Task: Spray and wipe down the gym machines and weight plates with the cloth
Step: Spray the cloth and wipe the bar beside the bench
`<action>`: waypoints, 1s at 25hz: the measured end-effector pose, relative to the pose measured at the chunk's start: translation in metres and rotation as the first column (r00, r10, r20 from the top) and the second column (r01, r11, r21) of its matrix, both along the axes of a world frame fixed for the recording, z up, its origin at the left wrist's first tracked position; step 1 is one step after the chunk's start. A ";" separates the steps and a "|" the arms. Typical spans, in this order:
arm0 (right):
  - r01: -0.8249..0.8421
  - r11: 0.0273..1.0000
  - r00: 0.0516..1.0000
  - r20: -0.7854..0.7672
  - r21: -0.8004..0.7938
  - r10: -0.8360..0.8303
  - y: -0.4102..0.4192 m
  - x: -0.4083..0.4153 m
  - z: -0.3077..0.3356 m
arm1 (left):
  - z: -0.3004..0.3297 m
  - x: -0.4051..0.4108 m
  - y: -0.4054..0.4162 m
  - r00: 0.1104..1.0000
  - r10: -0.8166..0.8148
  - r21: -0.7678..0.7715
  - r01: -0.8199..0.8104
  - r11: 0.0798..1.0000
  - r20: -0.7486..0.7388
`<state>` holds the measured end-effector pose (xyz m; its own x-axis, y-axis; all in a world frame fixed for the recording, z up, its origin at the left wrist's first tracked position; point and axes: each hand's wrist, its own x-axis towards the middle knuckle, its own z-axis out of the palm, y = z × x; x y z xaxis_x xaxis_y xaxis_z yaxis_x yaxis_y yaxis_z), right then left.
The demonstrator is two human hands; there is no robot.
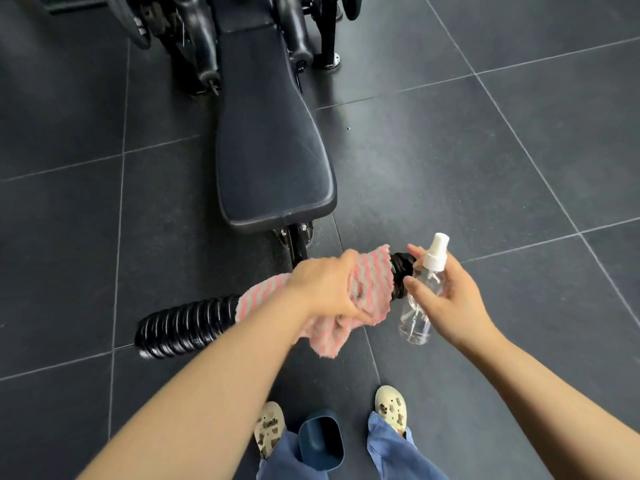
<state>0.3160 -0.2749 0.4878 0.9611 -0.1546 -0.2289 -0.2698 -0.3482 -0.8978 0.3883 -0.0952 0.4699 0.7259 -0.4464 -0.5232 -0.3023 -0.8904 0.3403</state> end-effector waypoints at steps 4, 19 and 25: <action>-0.022 1.000 1.000 0.001 0.003 0.022 -0.005 0.004 0.001 | 0.003 0.031 0.004 0.788 0.109 -0.114 -0.221 0.968 -0.606; -0.047 0.995 0.999 -0.017 0.084 0.049 -0.023 0.022 -0.005 | -0.017 -0.030 -0.023 0.858 -0.015 0.137 -0.065 0.988 0.513; -0.024 0.997 0.999 -0.037 0.075 0.027 -0.028 0.023 -0.009 | 0.005 0.031 -0.019 0.860 0.095 -0.079 -0.155 0.985 -0.502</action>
